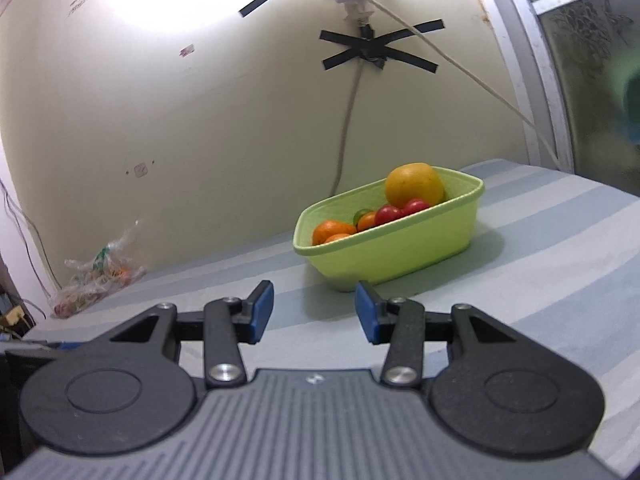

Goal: Organize fruits

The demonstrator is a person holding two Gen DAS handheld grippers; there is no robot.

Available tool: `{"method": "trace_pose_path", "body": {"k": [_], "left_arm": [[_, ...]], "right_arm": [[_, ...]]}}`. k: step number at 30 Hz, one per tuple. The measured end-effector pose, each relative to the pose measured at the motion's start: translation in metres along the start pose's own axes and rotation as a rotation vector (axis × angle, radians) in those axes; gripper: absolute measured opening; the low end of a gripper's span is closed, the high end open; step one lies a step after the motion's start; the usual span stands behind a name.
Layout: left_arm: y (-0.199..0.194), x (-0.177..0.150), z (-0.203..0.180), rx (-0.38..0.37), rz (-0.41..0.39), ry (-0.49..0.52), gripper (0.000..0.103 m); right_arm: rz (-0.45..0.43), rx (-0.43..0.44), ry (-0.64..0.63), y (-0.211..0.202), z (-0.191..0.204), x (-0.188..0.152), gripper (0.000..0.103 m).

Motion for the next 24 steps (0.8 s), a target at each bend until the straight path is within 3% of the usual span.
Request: {"method": "trace_pose_path", "body": {"k": [24], "left_arm": [[-0.0071,0.0022,-0.0075,-0.043,-0.035,0.012,0.103]], "right_arm": [[-0.008,-0.021,0.030,-0.0016,-0.0007,-0.0010,0.048]]}}
Point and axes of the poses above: each gripper's, at about its wrist camera, not at the fingertips, and y roughly the way its jaws point, z to its left, x to its top, the point moved 5 cm from there along y, roughly the way its jaws point, and after that the axes turned 6 degrees about -z, right-handed, at the moved point
